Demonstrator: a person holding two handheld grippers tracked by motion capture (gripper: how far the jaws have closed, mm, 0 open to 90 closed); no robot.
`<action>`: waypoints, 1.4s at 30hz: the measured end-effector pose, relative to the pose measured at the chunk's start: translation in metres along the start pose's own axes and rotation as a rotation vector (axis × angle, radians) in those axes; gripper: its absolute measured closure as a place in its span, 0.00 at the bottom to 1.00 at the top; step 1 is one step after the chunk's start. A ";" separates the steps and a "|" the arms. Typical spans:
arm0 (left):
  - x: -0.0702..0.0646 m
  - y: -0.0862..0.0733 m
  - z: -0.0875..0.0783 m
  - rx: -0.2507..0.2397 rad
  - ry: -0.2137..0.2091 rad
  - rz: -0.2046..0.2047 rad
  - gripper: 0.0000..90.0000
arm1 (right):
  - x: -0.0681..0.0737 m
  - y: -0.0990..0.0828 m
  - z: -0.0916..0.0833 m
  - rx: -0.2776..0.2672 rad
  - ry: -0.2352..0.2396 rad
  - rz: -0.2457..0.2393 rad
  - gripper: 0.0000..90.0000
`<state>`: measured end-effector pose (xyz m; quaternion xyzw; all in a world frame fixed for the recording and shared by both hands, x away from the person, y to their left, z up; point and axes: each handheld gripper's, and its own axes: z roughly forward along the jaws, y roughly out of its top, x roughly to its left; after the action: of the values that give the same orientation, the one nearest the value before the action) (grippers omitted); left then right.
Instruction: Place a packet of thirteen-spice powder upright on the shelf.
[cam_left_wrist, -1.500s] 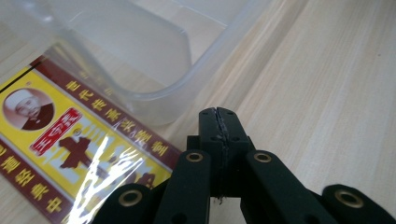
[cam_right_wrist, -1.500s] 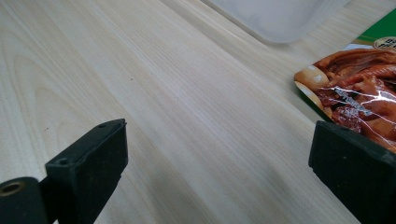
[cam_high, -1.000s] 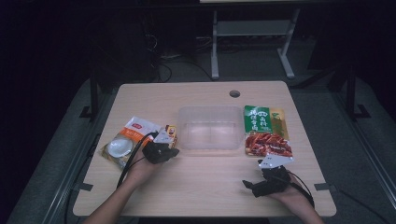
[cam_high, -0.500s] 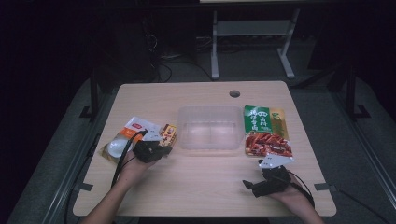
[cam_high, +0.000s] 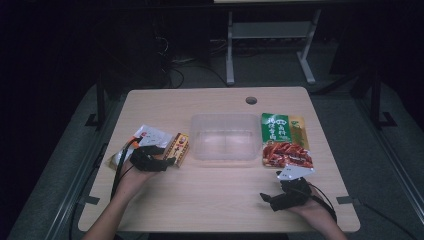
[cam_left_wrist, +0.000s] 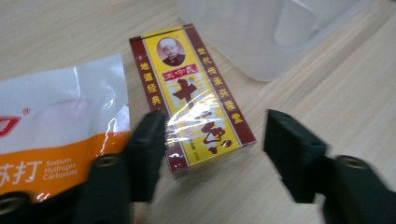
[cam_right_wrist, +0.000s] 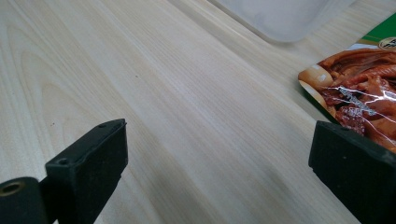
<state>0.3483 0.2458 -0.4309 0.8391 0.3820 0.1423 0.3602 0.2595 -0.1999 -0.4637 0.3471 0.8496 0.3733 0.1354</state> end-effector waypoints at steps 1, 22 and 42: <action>-0.001 0.000 0.002 0.002 0.006 -0.002 0.33 | 0.000 0.000 0.000 0.001 0.001 -0.001 0.05; -0.003 0.000 0.035 0.085 0.090 -0.016 0.18 | 0.001 0.000 0.001 0.005 0.005 -0.007 0.05; -0.005 0.001 0.046 0.142 0.101 -0.036 0.25 | 0.001 0.000 0.003 0.012 0.008 -0.009 0.05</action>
<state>0.3691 0.2184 -0.4619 0.8472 0.4239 0.1504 0.2828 0.2607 -0.1977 -0.4656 0.3428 0.8538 0.3691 0.1318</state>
